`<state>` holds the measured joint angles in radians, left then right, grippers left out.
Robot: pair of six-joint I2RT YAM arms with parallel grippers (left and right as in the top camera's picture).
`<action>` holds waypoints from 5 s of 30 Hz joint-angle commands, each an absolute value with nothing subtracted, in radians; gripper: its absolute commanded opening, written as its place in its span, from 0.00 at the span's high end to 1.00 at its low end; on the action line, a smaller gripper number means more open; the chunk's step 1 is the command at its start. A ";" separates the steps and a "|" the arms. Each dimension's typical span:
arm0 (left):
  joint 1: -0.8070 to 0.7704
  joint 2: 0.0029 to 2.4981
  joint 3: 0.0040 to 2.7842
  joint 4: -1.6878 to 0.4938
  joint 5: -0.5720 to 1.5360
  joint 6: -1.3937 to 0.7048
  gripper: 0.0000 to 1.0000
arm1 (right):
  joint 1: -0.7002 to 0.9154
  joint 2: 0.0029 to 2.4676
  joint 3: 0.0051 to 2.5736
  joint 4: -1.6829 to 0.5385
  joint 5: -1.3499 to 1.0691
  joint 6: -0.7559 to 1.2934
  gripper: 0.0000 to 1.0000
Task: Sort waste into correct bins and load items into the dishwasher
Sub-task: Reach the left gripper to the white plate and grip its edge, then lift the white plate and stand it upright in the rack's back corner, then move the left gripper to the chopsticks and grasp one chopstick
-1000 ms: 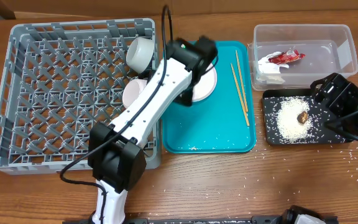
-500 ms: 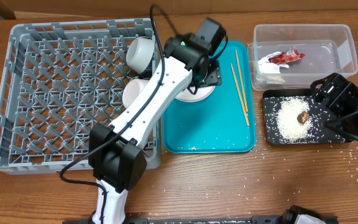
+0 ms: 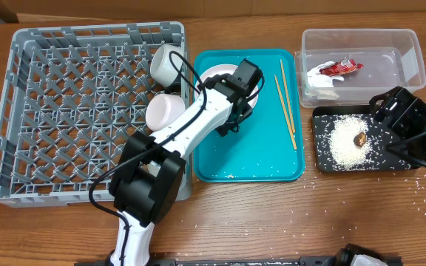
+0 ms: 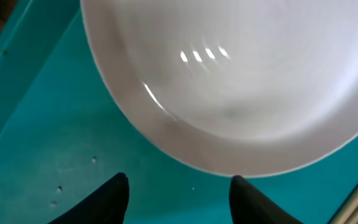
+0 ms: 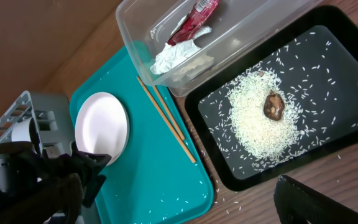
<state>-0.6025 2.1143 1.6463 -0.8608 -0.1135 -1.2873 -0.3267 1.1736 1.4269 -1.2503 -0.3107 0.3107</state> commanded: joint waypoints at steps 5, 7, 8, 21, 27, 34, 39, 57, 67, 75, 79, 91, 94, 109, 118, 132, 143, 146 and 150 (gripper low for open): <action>-0.607 2.121 1.556 -0.741 -0.185 -1.345 0.55 | -0.331 1.175 1.439 -1.248 -0.315 0.311 0.00; -0.607 2.121 1.533 -0.714 -0.197 -1.359 0.56 | -0.331 1.175 1.439 -1.247 -0.315 0.311 0.00; -0.607 2.121 1.523 -0.702 -0.202 -1.368 0.56 | -0.331 1.175 1.439 -1.247 -0.315 0.311 0.00; -0.606 2.122 1.507 -0.732 -0.239 -1.391 0.73 | -0.331 1.175 1.439 -1.248 -0.315 0.311 0.00; -0.607 2.122 1.507 -0.759 -0.236 -1.391 0.74 | -0.331 1.175 1.439 -1.248 -0.315 0.311 0.00; -0.609 2.122 1.507 -0.753 -0.235 -1.346 0.96 | -0.331 1.175 1.439 -1.247 -0.315 0.311 0.00; -0.608 2.114 1.530 -0.752 -0.236 -1.261 0.96 | -0.331 1.175 1.439 -1.248 -0.315 0.311 0.00; -0.547 1.790 1.921 -0.913 -0.822 -0.099 0.96 | -0.331 1.175 1.439 -1.248 -0.315 0.311 0.00; -0.348 1.783 1.917 -0.789 -1.153 0.234 0.96 | -0.331 1.175 1.439 -1.247 -0.315 0.311 0.00; -0.194 1.918 1.917 -0.733 -1.085 0.247 0.96 | -0.331 1.175 1.439 -1.247 -0.315 0.311 0.00; -0.176 2.005 1.917 -0.697 -1.089 0.224 0.96 | -0.331 1.175 1.439 -1.247 -0.315 0.311 0.00; -0.199 2.150 1.917 -0.639 -1.030 0.115 0.86 | -0.331 1.175 1.439 -1.247 -0.315 0.311 0.00; -0.199 2.152 1.917 -0.671 -0.937 0.090 0.79 | -0.331 1.175 1.439 -1.248 -0.315 0.311 0.00; -0.202 2.037 2.075 -0.910 -0.639 -0.107 0.09 | -0.331 1.175 1.439 -1.247 -0.315 0.311 0.00; -0.260 1.890 2.225 -1.105 -0.252 -0.320 0.00 | -0.331 1.175 1.439 -1.247 -0.315 0.311 0.00; -0.621 2.272 2.171 -1.002 -0.109 -0.495 0.00 | -0.331 1.175 1.439 -1.247 -0.315 0.311 0.00; -0.754 2.497 2.171 -0.863 -0.018 -0.583 0.00 | -0.331 1.175 1.439 -1.247 -0.315 0.311 0.00; -0.759 2.497 2.171 -0.867 -0.090 -0.709 0.03 | -0.331 1.175 1.439 -1.247 -0.315 0.311 0.00; -0.761 2.497 2.170 -0.904 -0.145 -0.856 0.09 | -0.331 1.175 1.439 -1.248 -0.315 0.311 0.00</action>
<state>-0.7597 2.4950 2.1605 -0.8837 -0.0711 -0.6819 -0.3267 1.1740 1.4269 -1.2495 -0.3107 0.3107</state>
